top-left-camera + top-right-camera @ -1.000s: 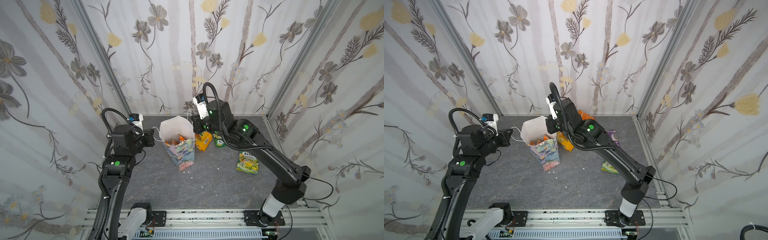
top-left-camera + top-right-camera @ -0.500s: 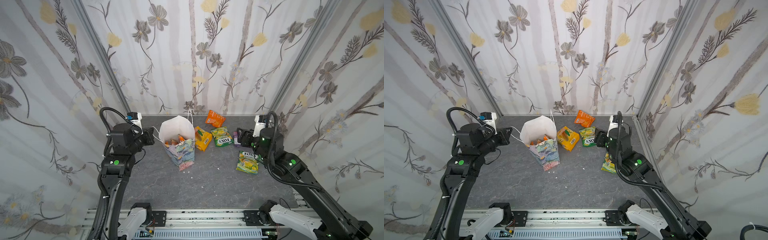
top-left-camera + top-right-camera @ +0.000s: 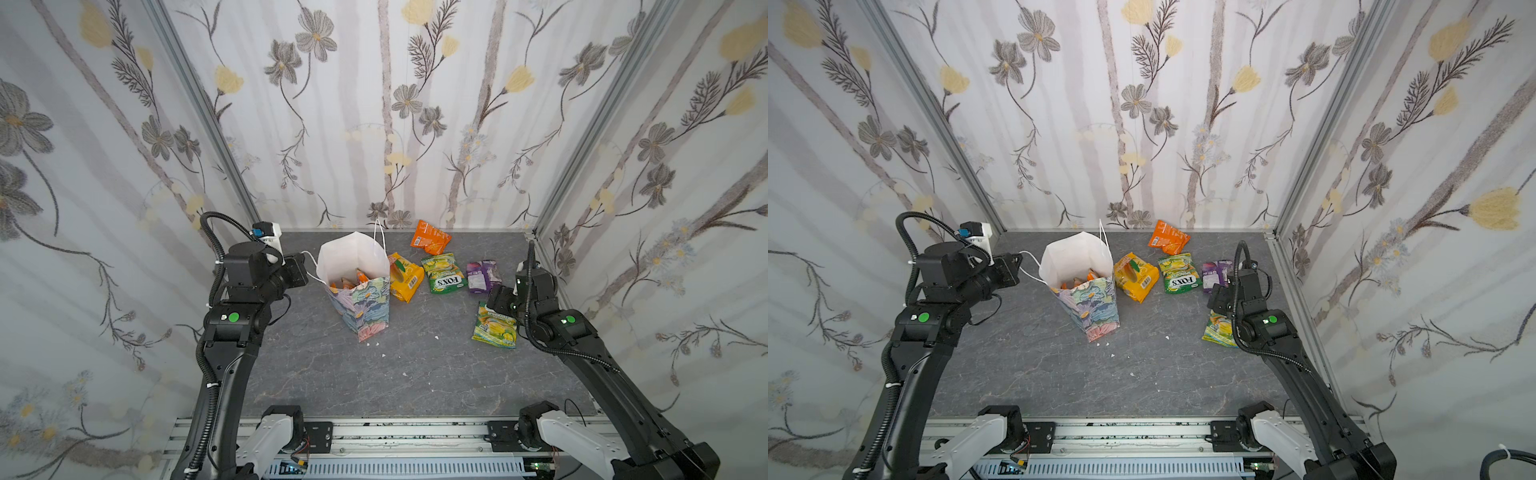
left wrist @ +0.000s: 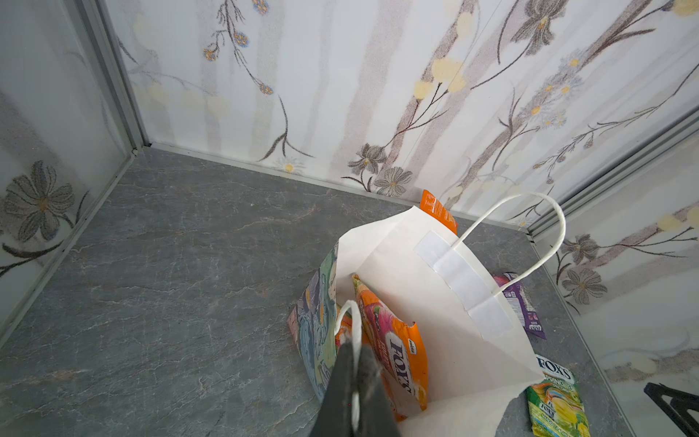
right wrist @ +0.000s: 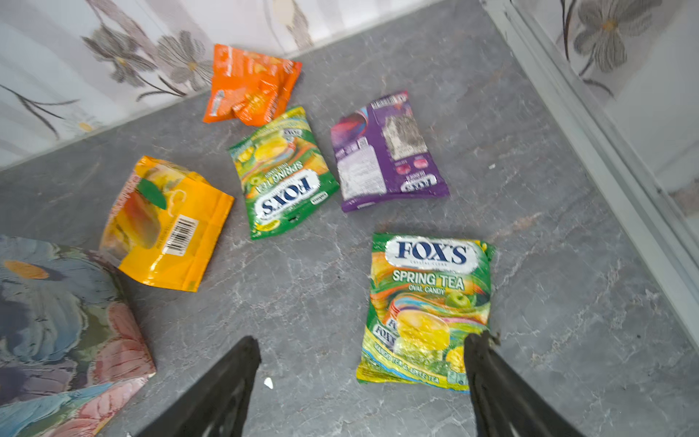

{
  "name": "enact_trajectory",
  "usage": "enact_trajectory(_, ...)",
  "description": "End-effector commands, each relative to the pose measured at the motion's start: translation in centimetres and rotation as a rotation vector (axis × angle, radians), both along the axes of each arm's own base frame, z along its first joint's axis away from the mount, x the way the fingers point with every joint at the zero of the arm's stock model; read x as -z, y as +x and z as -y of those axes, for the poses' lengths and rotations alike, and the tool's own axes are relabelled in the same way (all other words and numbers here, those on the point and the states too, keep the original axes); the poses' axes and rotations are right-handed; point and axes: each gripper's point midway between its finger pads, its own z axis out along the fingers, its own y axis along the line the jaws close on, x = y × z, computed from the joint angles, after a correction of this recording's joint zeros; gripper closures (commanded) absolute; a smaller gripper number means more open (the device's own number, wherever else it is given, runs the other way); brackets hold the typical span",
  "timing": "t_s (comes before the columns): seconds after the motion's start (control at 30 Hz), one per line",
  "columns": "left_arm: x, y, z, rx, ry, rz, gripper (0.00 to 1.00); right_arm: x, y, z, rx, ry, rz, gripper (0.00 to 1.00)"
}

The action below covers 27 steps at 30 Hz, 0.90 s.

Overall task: Place the snacks into the paper bag
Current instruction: Pick up the snack from the middle-right of the table.

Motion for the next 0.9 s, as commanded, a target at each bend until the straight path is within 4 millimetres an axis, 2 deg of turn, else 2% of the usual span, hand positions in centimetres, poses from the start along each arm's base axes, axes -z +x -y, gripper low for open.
enact_trajectory(0.0, 0.1, -0.3, -0.4, -0.023, 0.008, 0.002, 1.0, 1.9, -0.5, -0.6, -0.004, 0.095, -0.06, 0.18)
enact_trajectory(0.1, 0.0, -0.3, -0.2, -0.013, -0.002, 0.0, 1.0, 3.8, -1.2, -0.5, 0.027, 0.122, -0.109, 0.2)
enact_trajectory(0.2, -0.5, -0.5, 0.0, -0.001, -0.006, 0.01, 1.0, 4.7, -1.9, -0.1, 0.062, 0.125, -0.13, 0.19)
enact_trajectory(0.33, -1.3, -0.9, 0.2, 0.007, -0.021, 0.039, 1.0, 4.7, -2.5, 1.9, 0.145, 0.093, -0.103, 0.15)
enact_trajectory(0.37, -1.3, -1.0, 0.3, 0.012, -0.025, 0.042, 1.0, 6.0, -3.2, 2.4, 0.161, 0.084, -0.127, 0.15)
enact_trajectory(0.43, -1.2, -1.2, 0.4, 0.017, -0.029, 0.045, 1.0, 6.6, -3.5, 3.3, 0.192, 0.087, -0.124, 0.13)
enact_trajectory(0.67, -0.9, -1.5, 0.3, 0.025, -0.005, 0.04, 1.0, 7.9, -2.1, 6.1, 0.262, 0.171, -0.077, 0.13)
enact_trajectory(0.87, -1.2, -1.4, 0.3, 0.024, 0.001, 0.056, 1.0, 9.1, -0.8, 7.6, 0.27, 0.251, -0.053, 0.15)
